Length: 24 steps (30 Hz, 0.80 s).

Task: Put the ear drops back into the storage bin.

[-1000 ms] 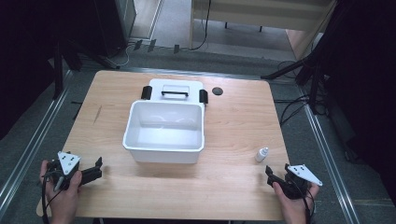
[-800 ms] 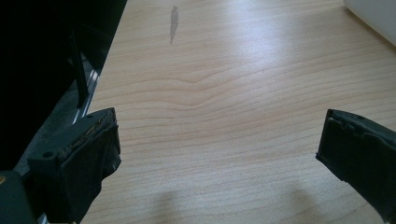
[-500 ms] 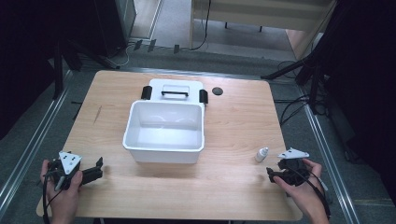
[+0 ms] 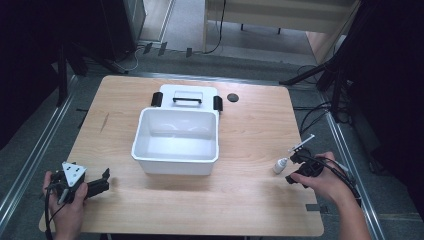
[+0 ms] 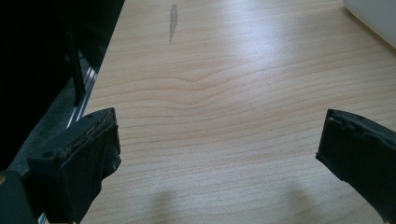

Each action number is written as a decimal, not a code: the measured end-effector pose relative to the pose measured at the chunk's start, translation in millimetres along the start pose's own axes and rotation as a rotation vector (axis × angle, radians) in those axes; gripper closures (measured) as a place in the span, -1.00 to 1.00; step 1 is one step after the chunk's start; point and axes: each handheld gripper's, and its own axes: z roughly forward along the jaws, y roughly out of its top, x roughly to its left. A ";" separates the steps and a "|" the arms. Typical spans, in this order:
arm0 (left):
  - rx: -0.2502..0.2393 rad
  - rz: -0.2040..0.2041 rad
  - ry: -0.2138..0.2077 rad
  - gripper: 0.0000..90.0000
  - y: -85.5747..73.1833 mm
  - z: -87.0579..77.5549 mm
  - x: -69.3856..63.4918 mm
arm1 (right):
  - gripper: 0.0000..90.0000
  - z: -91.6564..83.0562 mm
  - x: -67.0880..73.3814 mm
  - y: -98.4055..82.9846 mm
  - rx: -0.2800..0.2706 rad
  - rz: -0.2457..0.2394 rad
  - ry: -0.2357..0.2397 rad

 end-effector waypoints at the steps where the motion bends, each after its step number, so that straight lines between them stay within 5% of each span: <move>1: -0.001 -0.001 0.000 -1.00 0.0 -0.1 0.1 | -0.31 -1.8 -1.6 3.2 0.012 0.011 0.013; 5: -0.008 -0.006 -0.002 -1.00 -0.3 -0.6 1.3 | -0.26 -11.5 -6.7 14.8 0.012 0.055 0.042; 15: -0.004 -0.003 -0.001 -1.00 -0.1 -0.4 0.6 | -0.25 -25.2 -3.7 36.1 0.019 0.046 0.058; 24: -0.005 -0.001 0.002 -1.00 0.3 -0.1 -0.2 | -0.03 -25.6 -1.6 56.8 0.072 0.069 0.070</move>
